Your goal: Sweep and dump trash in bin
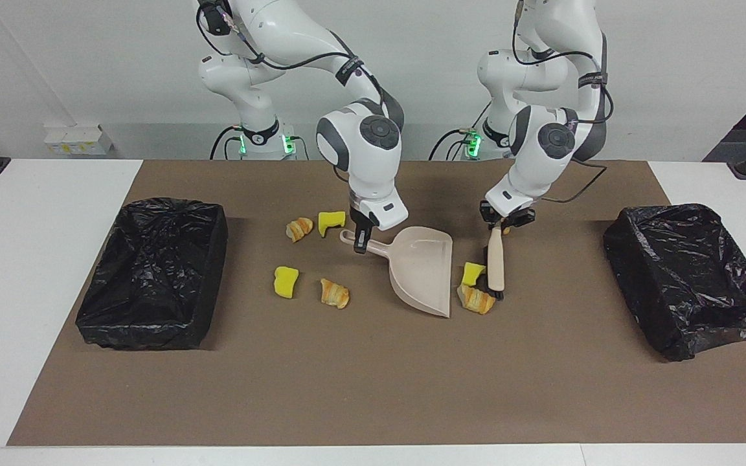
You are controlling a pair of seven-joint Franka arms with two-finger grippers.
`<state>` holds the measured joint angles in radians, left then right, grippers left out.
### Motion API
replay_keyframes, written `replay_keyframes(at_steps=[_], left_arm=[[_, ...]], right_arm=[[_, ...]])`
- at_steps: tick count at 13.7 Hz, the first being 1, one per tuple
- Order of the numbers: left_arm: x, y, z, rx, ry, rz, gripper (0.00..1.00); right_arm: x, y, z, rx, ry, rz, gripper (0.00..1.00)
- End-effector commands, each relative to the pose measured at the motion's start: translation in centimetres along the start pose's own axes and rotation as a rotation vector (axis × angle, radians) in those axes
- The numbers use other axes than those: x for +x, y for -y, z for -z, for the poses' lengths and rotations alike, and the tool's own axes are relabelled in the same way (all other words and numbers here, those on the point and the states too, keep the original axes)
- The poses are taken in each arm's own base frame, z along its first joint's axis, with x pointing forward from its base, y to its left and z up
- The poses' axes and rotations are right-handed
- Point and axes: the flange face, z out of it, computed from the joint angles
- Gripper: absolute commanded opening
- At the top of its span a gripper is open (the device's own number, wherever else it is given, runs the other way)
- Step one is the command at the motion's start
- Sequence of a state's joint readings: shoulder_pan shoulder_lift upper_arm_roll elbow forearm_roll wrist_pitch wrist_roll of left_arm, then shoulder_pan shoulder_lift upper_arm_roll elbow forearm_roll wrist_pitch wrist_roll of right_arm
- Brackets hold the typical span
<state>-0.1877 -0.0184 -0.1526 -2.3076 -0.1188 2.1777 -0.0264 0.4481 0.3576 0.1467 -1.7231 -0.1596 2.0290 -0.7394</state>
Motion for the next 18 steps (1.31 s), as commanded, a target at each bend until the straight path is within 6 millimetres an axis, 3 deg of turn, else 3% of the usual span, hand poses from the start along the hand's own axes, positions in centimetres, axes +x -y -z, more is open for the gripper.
replay_keyframes(at_steps=[1,6,7,9,11,13,16,18], left_arm=[[0.4,-4.0,-1.1,-0.048,-0.009,-0.008,0.00],[-1.2,-10.4,-1.6,-0.086,0.021,-0.118,0.00],[-1.3,-11.3,-0.9,-0.115,0.017,-0.110,0.00],[-1.0,-11.3,2.7,-0.126,0.057,-0.110,0.00],[-0.5,-9.5,5.3,-0.108,0.086,-0.095,0.00],[-0.8,-6.4,6.2,-0.062,0.109,-0.054,0.00],[-3.4,-1.8,6.9,-0.049,0.214,0.177,0.00],[-5.0,-0.5,6.9,-0.027,0.255,0.331,0.00]], right_arm=[[-1.0,-0.1,0.2,-0.020,-0.009,0.040,0.00],[-0.8,0.3,0.2,-0.015,-0.002,0.058,0.00],[-0.8,0.3,0.2,-0.014,-0.001,0.068,0.00],[-0.8,0.3,0.3,-0.014,-0.001,0.078,0.00],[-0.6,0.5,0.4,-0.013,-0.004,0.082,0.00],[-0.5,0.6,0.4,-0.014,-0.004,0.085,0.00],[-0.7,0.1,0.4,-0.025,-0.017,0.084,0.00],[-0.3,-0.1,0.3,-0.038,-0.042,0.070,0.00]])
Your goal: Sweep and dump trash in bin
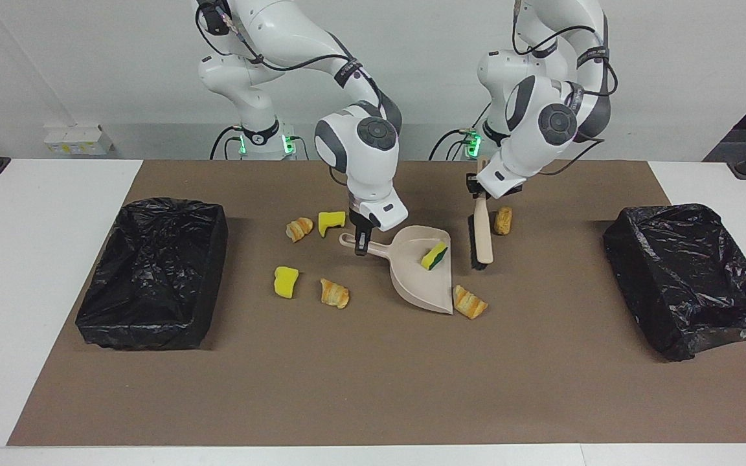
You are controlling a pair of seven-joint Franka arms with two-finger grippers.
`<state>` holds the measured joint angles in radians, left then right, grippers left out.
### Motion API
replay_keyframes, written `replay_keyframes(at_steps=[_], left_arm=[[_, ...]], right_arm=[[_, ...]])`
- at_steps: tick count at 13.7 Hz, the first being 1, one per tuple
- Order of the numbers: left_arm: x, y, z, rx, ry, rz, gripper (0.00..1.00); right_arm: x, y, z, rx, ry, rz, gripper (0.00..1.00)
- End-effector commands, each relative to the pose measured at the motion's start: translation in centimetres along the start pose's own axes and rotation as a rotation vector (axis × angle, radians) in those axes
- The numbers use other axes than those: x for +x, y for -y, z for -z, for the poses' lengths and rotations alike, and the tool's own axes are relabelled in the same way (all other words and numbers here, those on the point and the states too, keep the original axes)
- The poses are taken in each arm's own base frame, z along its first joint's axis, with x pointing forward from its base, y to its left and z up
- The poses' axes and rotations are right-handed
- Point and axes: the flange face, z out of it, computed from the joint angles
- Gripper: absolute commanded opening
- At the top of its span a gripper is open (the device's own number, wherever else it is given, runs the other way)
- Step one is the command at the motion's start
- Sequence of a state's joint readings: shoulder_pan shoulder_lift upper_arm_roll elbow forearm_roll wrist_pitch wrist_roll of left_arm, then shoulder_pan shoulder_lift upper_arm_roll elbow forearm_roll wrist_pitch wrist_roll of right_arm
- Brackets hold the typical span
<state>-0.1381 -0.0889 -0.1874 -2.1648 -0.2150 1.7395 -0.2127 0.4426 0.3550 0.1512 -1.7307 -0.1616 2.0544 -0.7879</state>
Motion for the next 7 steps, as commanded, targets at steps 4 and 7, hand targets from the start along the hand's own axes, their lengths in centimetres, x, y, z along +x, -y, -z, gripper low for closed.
replay_keyframes(at_steps=[4,7], left_arm=[[-6.6,2.5,-1.1,0.042,-0.019,0.467,0.00],[-9.7,3.7,-3.2,0.055,-0.039,0.588,0.00]], right_arm=[[-0.6,-0.5,0.1,-0.028,-0.037,0.017,0.00],[-0.6,-0.5,0.0,-0.028,-0.037,0.024,0.00]])
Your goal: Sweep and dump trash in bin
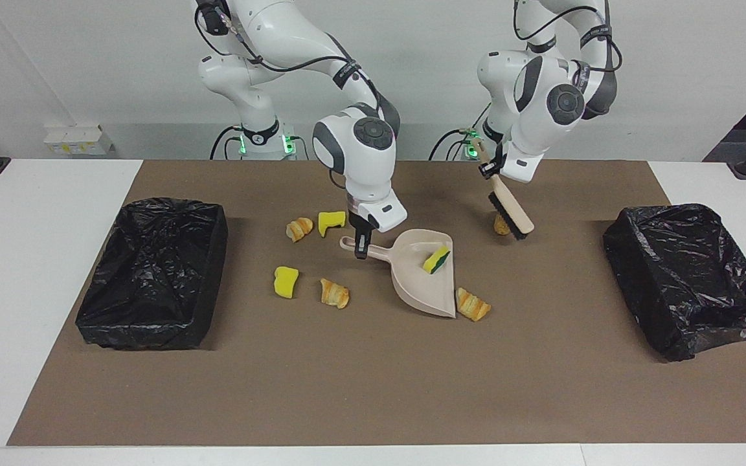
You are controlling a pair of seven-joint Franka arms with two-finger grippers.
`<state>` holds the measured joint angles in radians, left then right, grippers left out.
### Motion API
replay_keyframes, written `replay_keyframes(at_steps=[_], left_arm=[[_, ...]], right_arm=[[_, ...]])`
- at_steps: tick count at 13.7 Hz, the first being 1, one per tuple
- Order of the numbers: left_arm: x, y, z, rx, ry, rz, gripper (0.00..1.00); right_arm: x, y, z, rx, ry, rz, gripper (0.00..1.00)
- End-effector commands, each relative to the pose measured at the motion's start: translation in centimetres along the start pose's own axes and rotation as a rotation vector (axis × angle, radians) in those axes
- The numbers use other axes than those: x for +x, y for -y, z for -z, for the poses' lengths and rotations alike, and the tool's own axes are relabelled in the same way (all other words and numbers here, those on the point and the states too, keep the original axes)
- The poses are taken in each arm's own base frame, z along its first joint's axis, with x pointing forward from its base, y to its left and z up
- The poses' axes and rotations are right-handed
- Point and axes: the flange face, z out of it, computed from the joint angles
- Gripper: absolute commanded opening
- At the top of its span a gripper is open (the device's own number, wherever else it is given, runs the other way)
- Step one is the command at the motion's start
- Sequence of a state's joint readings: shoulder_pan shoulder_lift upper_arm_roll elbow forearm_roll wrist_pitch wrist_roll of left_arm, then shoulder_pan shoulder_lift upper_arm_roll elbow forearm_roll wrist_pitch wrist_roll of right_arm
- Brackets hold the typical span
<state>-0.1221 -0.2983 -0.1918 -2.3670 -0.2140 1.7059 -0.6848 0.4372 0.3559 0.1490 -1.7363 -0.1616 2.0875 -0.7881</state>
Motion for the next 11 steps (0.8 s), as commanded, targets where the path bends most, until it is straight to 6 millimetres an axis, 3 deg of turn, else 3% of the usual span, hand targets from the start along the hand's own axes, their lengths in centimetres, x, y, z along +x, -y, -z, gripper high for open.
replay_keyframes(at_steps=[1,3,5,8,11], left_arm=[[-2.6,2.7,-1.9,0.003,-0.054,0.135,0.00],[-4.2,2.2,-3.1,0.021,-0.069,0.247,0.00],[-5.4,1.1,-5.6,0.056,-0.091,0.241,0.00],[-3.5,0.0,-7.5,0.048,-0.083,0.204,0.00],[-1.7,-3.5,-7.5,0.029,-0.086,0.135,0.00]], right_arm=[[-0.4,0.0,0.1,-0.008,-0.021,0.031,0.00],[-0.3,0.1,0.0,-0.007,-0.020,0.034,0.00],[-0.3,0.1,0.0,-0.007,-0.020,0.034,0.00],[-0.4,0.1,0.1,-0.008,-0.021,0.036,0.00],[-0.4,0.1,0.1,-0.008,-0.021,0.036,0.00]])
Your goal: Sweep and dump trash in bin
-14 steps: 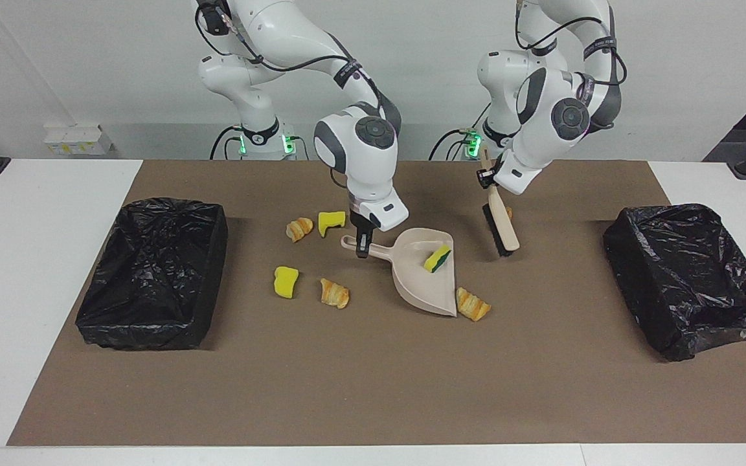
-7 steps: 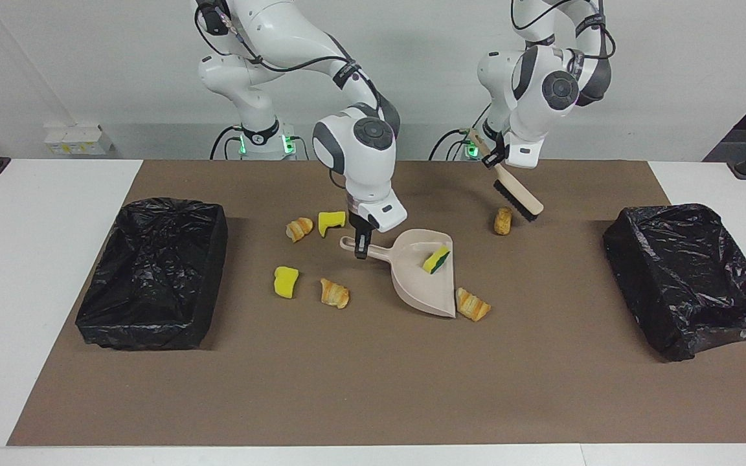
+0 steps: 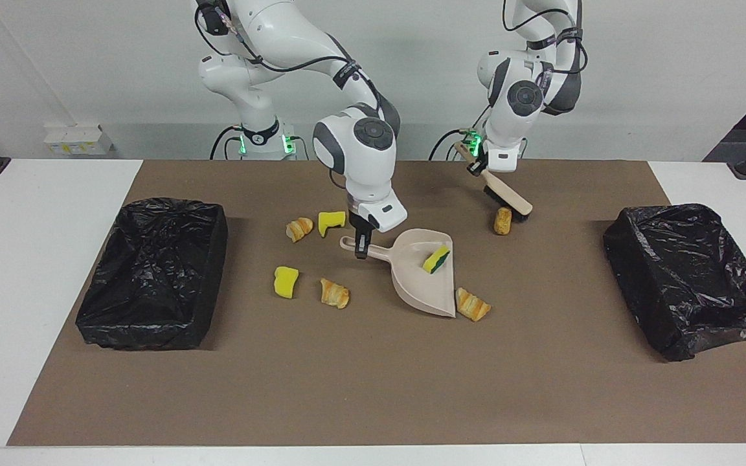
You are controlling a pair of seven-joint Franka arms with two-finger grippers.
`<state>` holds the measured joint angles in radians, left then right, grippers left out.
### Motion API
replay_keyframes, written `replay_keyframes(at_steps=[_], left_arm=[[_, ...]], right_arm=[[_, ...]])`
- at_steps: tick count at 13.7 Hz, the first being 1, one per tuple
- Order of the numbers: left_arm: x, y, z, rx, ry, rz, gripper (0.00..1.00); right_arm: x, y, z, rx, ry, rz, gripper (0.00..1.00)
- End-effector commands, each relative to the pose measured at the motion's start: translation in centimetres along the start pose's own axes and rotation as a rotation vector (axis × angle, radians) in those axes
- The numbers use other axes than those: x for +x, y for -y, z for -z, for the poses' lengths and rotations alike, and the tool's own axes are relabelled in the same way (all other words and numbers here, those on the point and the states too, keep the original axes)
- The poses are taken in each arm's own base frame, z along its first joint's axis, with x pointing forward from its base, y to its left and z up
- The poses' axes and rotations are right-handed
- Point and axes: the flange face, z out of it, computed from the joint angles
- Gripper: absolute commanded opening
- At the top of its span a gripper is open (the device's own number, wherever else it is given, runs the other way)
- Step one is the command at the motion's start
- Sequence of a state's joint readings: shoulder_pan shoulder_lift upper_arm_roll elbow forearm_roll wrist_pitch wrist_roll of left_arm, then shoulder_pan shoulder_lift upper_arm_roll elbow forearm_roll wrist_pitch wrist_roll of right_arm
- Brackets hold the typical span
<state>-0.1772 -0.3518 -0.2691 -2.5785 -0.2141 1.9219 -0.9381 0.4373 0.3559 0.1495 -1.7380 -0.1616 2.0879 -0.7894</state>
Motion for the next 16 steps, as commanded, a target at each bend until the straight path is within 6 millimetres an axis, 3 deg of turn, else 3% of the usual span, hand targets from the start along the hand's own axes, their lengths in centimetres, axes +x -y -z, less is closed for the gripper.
replay_keyframes(at_steps=[1,8,12,16], left_arm=[[0.9,-4.0,0.4,-0.014,-0.006,-0.133,0.00],[2.9,-10.6,1.3,-0.130,-0.083,-0.506,0.00],[2.3,-12.3,2.3,-0.138,-0.142,-0.974,0.00],[1.6,-12.2,5.6,-0.113,-0.103,-1.015,0.00]], right_arm=[[-0.4,0.0,0.1,-0.008,-0.020,0.033,0.00],[-0.3,0.1,0.2,-0.007,-0.019,0.030,0.00],[-0.5,0.0,0.2,-0.004,-0.015,0.029,0.00],[-0.6,-0.1,0.2,-0.005,-0.017,0.027,0.00]])
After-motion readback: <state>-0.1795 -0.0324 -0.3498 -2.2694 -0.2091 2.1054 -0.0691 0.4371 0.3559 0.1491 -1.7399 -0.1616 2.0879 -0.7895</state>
